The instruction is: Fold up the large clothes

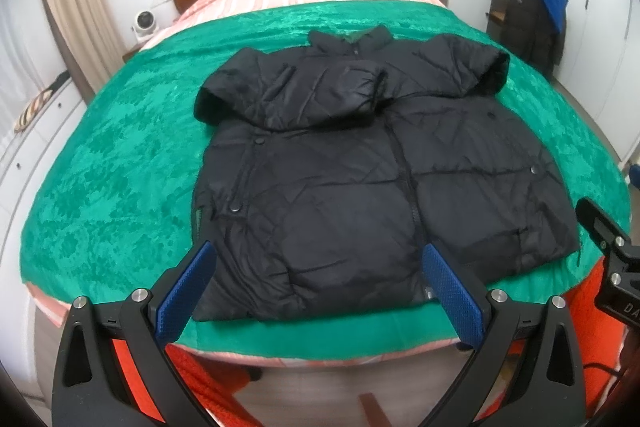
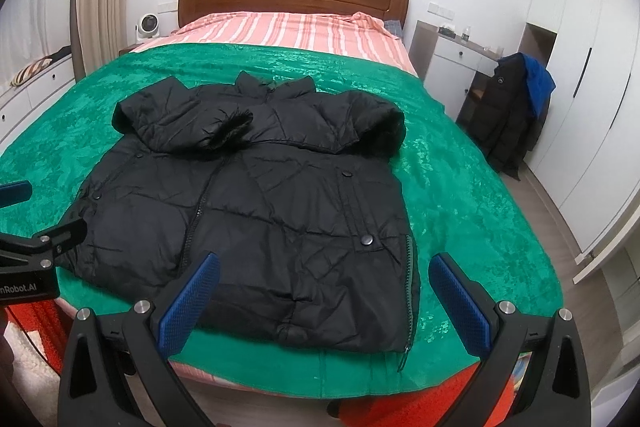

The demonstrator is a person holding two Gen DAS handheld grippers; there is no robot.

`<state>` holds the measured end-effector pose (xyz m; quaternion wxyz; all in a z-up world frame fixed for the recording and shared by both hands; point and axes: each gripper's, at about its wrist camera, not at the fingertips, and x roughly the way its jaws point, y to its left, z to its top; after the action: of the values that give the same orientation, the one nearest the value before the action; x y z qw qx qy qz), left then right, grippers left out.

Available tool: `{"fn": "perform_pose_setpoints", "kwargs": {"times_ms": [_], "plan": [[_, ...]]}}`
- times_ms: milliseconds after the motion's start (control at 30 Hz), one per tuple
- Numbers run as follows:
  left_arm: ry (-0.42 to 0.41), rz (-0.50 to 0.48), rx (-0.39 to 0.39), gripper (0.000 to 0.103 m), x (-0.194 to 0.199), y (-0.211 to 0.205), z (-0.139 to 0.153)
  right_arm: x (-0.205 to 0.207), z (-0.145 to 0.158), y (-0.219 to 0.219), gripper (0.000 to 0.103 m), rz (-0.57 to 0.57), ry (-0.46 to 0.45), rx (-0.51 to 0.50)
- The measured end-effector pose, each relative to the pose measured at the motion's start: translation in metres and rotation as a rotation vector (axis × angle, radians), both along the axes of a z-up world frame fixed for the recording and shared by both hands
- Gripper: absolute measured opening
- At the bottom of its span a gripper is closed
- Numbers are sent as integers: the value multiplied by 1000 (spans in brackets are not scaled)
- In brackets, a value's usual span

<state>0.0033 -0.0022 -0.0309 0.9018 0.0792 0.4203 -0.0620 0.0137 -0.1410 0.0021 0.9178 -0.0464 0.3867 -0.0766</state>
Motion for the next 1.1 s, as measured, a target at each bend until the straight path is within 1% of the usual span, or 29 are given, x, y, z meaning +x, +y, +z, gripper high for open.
{"fn": "perform_pose_setpoints", "kwargs": {"times_ms": [267,1100], "plan": [[-20,-4,-12,103,-2,1,6,1,3,3,103,10,-7,1],[-3,-1,-31,103,-1,4,-1,0,-2,8,103,24,2,7]]}}
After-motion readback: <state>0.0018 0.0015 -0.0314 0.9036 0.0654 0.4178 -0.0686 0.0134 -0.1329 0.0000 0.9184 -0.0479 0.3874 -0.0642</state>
